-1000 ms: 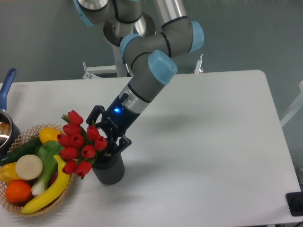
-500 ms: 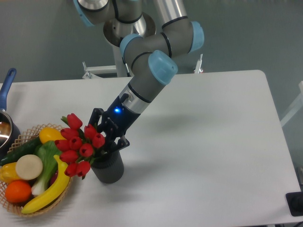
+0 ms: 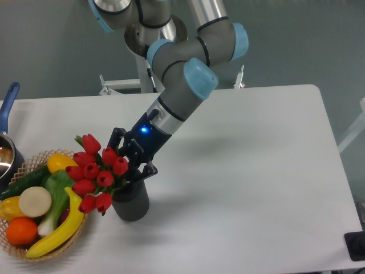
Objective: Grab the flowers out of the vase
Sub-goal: 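Close the gripper on the tulip stems, then lift the gripped tulips up out of the black vase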
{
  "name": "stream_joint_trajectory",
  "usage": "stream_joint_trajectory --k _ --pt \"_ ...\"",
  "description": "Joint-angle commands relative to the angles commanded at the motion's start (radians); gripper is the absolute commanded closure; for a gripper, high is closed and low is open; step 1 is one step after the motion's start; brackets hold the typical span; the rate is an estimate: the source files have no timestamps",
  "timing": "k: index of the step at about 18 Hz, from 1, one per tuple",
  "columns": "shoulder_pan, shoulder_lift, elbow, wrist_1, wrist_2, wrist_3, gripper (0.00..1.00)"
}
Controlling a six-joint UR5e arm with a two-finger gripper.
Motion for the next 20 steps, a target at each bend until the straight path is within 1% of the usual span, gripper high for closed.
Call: stream_joint_trajectory --k 3,5,8,13,17,20 --pt "0.028 0.023 0.000 0.000 -0.051 -0.028 0.52" --pt "0.035 0.034 0.000 0.000 -0.063 -0.043 0.52" --pt "0.040 0.041 0.003 0.000 -0.077 -0.075 0.52" --pt "0.064 0.046 0.006 0.000 -0.196 -0.086 0.52" --pt "0.078 0.058 0.015 0.000 -0.212 -0.104 0.52" --pt "0.097 0.066 0.032 0.000 -0.258 -0.135 0.52"
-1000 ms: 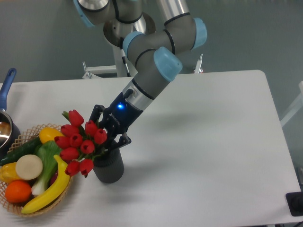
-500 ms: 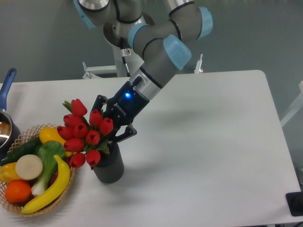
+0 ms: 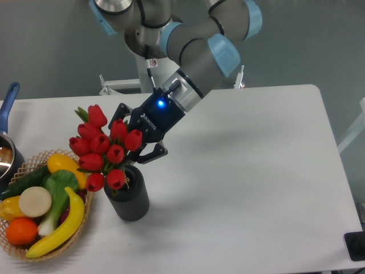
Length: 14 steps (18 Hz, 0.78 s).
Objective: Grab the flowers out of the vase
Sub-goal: 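Lift the gripped tulips up out of the black vase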
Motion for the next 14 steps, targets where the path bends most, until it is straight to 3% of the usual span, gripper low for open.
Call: stream_joint_trajectory --k 6,14 --pt "0.020 0.000 0.083 0.000 -0.020 -0.150 0.52" --pt "0.054 0.003 0.135 0.000 -0.068 -0.241 0.52"
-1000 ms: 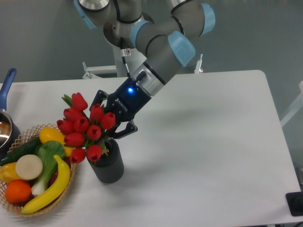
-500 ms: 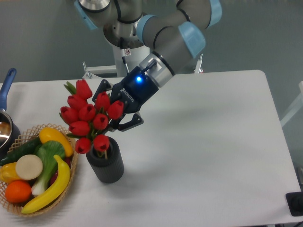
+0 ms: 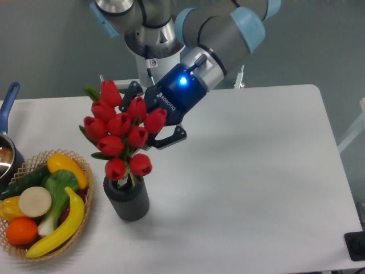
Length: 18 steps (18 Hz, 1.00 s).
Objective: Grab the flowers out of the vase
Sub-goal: 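Lift the gripped tulips up out of the black vase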
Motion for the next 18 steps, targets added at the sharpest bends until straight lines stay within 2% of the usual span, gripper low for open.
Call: stream_joint_trajectory --k 12,18 --pt "0.048 -0.008 0.095 -0.002 0.000 -0.025 0.52" --pt "0.084 -0.011 0.095 0.000 0.002 -0.022 0.52"
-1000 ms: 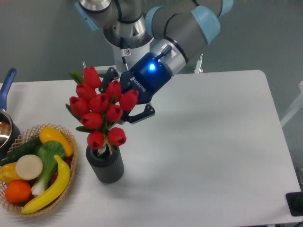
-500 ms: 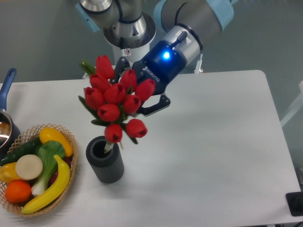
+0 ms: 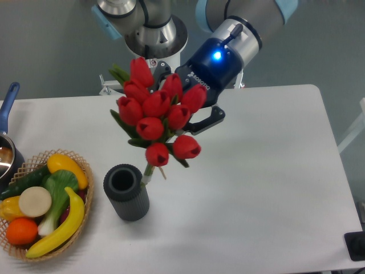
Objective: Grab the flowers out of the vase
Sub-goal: 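Lift the gripped tulips up out of the black vase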
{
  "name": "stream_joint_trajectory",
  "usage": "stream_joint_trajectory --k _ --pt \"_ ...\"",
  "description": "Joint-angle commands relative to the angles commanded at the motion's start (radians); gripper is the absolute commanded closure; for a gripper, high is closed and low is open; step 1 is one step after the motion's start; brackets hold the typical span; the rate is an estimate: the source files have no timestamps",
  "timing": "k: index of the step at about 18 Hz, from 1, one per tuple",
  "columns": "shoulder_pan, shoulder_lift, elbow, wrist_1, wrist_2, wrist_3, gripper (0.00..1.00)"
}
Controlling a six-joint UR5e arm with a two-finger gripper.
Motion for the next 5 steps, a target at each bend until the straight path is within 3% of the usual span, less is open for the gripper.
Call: stream_joint_trajectory --k 5 --pt "0.023 -0.005 0.014 0.000 0.000 0.008 0.52"
